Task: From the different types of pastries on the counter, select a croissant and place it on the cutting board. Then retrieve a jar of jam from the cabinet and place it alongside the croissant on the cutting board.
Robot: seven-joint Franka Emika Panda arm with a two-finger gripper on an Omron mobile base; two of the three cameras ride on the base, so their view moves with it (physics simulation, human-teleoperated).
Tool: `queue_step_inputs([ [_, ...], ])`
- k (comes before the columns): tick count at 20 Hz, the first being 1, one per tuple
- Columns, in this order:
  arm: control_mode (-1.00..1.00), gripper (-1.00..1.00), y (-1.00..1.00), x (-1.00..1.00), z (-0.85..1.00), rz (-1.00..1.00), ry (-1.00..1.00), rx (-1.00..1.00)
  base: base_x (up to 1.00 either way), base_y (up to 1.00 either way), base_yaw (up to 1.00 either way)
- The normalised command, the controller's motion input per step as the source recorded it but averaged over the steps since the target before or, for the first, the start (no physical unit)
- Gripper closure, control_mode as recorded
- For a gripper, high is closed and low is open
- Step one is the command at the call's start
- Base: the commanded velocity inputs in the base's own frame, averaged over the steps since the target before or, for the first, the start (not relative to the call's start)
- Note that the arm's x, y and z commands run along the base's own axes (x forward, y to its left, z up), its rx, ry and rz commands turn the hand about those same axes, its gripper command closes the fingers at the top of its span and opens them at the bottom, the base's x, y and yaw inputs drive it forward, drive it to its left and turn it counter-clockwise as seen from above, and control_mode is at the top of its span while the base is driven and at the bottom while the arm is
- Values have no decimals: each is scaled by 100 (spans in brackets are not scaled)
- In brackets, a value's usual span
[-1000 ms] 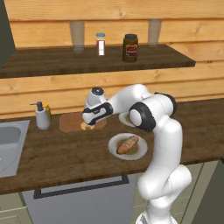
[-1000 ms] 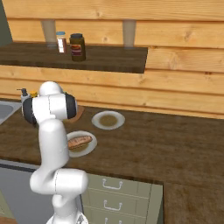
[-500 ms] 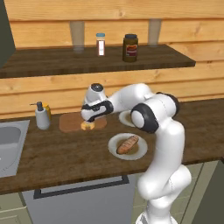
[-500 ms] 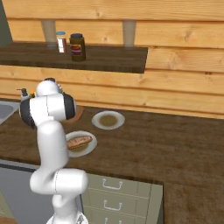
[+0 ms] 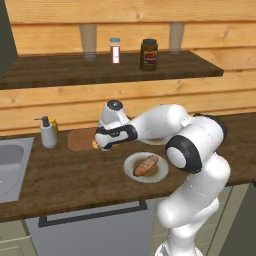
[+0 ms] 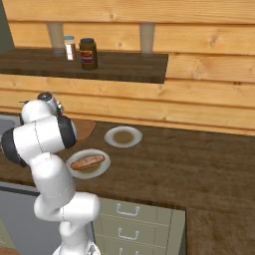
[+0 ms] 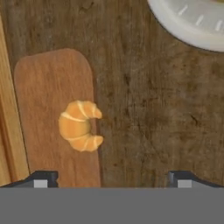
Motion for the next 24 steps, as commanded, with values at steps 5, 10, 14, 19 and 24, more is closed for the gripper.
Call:
queue_step_inputs([
  [5, -100, -100, -100, -75, 18, 4, -3, -1, 0, 0, 0],
  [10, -100, -100, -80, -74, 31, 1, -2, 1, 0, 0, 0],
  [14, -100, -100, -34, -15, 33, 1, 4, 3, 0, 0, 0],
  [19, -100, -100, 0, 8, 0, 0, 8, 5, 0, 0, 0],
  [24, -100, -100, 0, 3, 0, 0, 12, 4, 0, 0, 0],
])
